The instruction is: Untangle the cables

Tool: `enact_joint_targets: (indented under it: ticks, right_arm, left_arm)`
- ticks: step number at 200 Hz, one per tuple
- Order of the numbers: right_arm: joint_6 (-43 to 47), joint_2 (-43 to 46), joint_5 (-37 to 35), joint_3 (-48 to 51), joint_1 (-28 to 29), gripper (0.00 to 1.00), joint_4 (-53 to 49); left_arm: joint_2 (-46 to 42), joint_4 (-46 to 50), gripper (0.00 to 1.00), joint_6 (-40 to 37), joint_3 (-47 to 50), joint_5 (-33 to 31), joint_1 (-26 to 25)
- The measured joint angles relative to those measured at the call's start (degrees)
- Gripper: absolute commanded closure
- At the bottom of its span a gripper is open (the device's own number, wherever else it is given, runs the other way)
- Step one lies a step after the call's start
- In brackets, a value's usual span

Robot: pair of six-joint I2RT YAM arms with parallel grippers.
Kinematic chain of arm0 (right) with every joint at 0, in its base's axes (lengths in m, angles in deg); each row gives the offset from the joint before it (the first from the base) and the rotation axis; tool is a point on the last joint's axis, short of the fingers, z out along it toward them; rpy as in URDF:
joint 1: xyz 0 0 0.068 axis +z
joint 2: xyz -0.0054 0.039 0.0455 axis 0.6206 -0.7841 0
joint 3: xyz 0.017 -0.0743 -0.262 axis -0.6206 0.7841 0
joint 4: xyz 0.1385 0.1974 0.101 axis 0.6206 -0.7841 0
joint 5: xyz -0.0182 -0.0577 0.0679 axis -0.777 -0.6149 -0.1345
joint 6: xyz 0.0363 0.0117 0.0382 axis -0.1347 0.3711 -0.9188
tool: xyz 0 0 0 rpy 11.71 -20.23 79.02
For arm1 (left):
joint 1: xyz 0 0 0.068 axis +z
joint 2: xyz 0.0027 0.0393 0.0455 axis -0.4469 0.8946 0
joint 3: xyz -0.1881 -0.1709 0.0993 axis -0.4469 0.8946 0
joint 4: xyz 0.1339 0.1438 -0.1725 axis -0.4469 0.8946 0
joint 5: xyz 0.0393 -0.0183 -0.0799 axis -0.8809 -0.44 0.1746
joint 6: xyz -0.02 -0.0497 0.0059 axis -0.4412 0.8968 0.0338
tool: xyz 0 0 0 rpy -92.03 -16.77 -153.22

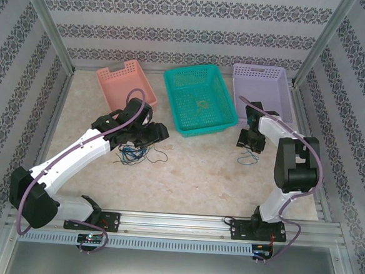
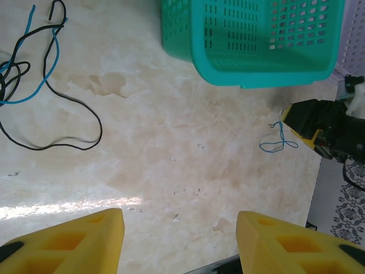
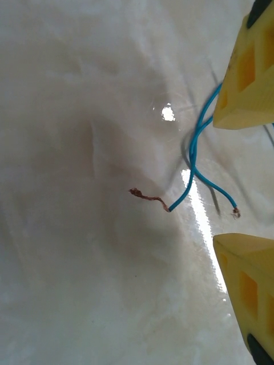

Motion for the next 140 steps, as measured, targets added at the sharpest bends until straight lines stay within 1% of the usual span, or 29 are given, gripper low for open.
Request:
enact_joint_targets:
  ticks: [31,53,61,76,95,107,116,140]
  right_arm:
    - [1.1,-3.5,-0.2,-1.3,0.0,0.56,0.0]
    - [1.4,-5.5,-0.5,-2.8,0.0,0.64,-0.3]
    - [1.7,-5.7,-0.5,-3.0,0.0,0.68,-0.2]
    - [2.3,-6.1,-0.7,-3.4,0.0,0.8,-0.2]
    - [2.6,-6.1,-1.7,-3.5,0.0,0.92,-0.3]
    - [2.7,-6.0,-2.3,-3.5,0.0,0.97,-0.2]
    - [2.7,-5.7,-2.6,-3.5,0.0,1.0,-0.1]
    - [2.7,-3.0,-4.5,-2.4,0.5,1.0,0.2]
  left_arm:
    - [-0.5,0.0,0.46,0.0,0.0,-0.2,0.0]
    - [-0.6,0.0,0.46,0.0,0.0,-0.2,0.0]
    - [-0.6,0.0,0.46,0.0,0.0,-0.2,0.0]
    - [-0.6,0.0,0.46,0.0,0.0,-0.2,0.0]
    - [-0.6,0.0,0.46,0.0,0.0,-0.2,0.0]
    - [-0.6,0.0,0.46,0.0,0.0,-0.2,0.0]
    - [-0.6,0.0,0.46,0.0,0.0,-0.2,0.0]
    - [-0.6,0.0,0.46,0.1,0.0,-0.2,0.0]
